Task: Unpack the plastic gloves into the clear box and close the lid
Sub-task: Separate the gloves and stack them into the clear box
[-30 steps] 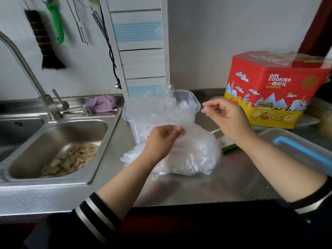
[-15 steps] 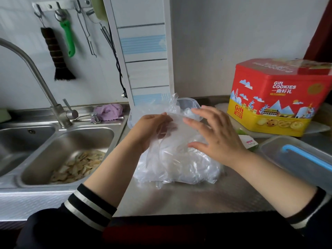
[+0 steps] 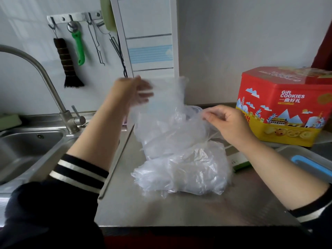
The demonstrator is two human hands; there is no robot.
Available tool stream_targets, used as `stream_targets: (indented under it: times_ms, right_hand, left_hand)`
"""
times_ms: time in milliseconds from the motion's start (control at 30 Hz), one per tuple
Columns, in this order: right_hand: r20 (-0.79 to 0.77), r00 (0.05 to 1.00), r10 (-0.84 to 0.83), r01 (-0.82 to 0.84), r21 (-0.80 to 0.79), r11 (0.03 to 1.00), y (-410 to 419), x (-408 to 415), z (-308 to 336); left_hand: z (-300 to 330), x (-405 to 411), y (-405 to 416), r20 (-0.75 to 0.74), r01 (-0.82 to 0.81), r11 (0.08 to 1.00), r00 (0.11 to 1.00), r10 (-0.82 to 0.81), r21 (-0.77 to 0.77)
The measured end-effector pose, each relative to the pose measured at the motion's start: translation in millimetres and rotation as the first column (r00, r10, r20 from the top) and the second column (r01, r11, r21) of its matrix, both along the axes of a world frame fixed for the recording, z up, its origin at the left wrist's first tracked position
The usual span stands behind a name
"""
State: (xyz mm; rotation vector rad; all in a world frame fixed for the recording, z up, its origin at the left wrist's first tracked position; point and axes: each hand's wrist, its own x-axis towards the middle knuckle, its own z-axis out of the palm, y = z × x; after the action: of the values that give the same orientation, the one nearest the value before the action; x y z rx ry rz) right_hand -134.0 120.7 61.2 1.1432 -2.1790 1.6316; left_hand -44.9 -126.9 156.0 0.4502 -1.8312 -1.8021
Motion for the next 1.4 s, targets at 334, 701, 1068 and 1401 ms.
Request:
stream_targets:
  times_ms: [334,701,1068,1401]
  right_hand:
    - [0.035,0.999,0.029,-0.035,0.176,0.984,23,-4,15]
    - [0.215,0.966,0.141,-0.156,0.054,0.986,35,-8,47]
    - [-0.107,0.987,0.117,-0.101,0.143,0.985,-45,-3,121]
    - [-0.327,0.945,0.027,-0.12,-0.267,0.956,-80,-3,144]
  left_hand:
    - [-48,-43,28,-0.153,-0.187,0.379,0.981,0.119,-0.906]
    - [-81,-56,46,0.792,0.719,0.418,0.611,0.0,-0.555]
    - [-51,-30,25,0.01,0.681,0.732,0.732,-0.682,0.027]
    - [-60,-5,18,-0.202,0.639,0.581,0.741,-0.64,0.505]
